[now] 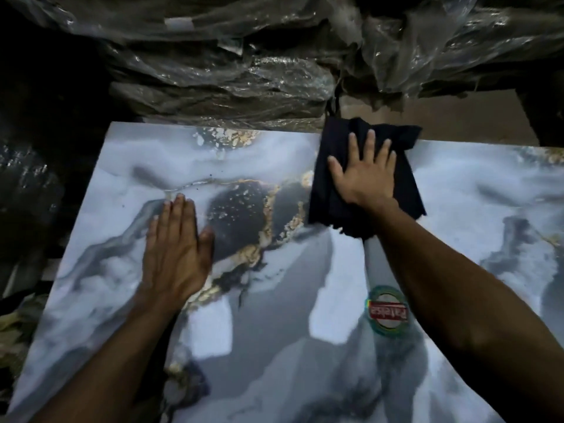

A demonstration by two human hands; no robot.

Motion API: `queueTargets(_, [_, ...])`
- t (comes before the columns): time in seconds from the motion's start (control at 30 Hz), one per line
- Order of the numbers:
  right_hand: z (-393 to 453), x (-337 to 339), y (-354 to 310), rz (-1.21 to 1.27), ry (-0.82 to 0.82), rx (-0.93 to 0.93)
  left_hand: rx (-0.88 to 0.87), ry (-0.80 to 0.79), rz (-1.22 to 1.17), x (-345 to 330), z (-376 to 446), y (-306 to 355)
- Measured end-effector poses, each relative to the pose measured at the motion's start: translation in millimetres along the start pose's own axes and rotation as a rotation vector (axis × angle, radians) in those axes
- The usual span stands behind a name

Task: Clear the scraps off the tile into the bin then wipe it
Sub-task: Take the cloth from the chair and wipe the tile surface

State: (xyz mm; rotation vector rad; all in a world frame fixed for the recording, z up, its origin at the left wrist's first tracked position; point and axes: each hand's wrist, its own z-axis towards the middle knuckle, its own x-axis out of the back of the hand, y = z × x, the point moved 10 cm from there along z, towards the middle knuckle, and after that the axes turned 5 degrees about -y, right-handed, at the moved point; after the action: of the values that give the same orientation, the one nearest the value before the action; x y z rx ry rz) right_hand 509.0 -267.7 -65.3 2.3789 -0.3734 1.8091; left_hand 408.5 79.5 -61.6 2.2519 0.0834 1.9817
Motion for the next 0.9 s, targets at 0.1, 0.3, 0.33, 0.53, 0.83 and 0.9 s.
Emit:
queueTargets(0.1, [3, -7, -88, -0.015, -0.011, 0.118, 0.002, 0.040, -0.029, 3, 0, -2])
queueTargets(0.3, [-60, -29, -211, -0.079, -0.030, 0.506, 0.006, -0.008, -0.084, 2, 2, -4])
queueTargets(0.33, [-67, -31, -198, -0.082, -0.030, 0.514, 0.008, -0.012, -0.076, 2, 2, -3])
queueTargets(0.53, [-60, -16, 5, -0.019, 0.026, 0.016, 0.019, -0.073, -0.058, -4, 4, 1])
queueTargets(0.83, [14, 2, -29, 0.004, 0.003, -0.036, 0.027, -0.062, -0.050, -4, 4, 3])
queueTargets(0.9, [12, -4, -95, -0.033, -0.019, 0.108, 0.027, -0.065, -0.055, -6, 4, 3])
